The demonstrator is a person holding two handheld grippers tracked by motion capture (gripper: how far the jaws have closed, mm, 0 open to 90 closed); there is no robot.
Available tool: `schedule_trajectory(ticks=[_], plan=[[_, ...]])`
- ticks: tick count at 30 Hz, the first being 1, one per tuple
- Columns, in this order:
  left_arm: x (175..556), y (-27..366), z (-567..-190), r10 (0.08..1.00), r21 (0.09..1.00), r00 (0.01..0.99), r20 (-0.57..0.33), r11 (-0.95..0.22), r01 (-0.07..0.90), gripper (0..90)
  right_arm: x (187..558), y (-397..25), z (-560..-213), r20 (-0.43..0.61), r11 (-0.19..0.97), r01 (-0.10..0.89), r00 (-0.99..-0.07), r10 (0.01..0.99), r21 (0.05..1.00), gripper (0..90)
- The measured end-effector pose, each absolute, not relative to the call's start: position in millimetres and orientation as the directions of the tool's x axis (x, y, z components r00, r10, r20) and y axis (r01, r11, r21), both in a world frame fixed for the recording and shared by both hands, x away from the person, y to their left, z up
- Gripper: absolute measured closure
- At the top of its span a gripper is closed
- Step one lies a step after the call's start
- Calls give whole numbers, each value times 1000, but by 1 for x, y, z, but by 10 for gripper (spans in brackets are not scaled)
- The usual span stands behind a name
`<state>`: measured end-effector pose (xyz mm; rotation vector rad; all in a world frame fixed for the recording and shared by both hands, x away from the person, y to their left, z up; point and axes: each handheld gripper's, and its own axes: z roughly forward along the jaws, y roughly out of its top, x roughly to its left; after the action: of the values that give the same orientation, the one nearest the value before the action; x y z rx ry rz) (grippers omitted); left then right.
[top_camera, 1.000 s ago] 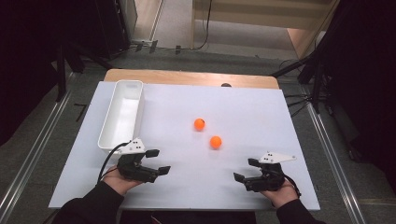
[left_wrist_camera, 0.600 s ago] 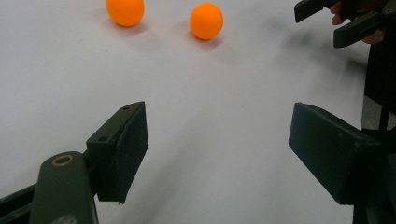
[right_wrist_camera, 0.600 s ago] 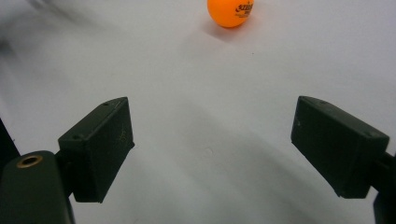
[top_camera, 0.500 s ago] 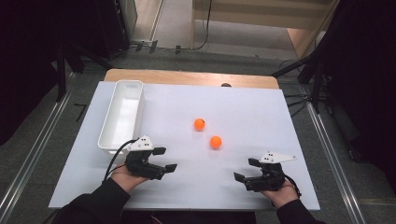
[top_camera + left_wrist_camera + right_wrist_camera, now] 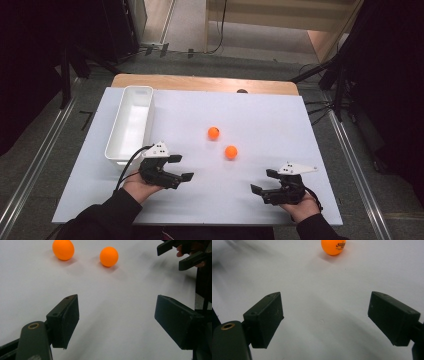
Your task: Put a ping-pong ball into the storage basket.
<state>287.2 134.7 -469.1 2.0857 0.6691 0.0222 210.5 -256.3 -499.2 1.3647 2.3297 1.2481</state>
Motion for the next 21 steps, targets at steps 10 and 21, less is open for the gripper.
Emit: schedule_trajectory(ticks=[10, 21], plan=[[295, 127, -468, 467, 777, 854, -229, -441, 449, 200, 210, -256, -499, 256, 230, 645, -569, 781, 729, 116], [305, 119, -468, 480, 772, 843, -244, -430, 468, 199, 210, -256, -498, 260, 228, 649, -566, 782, 726, 116]])
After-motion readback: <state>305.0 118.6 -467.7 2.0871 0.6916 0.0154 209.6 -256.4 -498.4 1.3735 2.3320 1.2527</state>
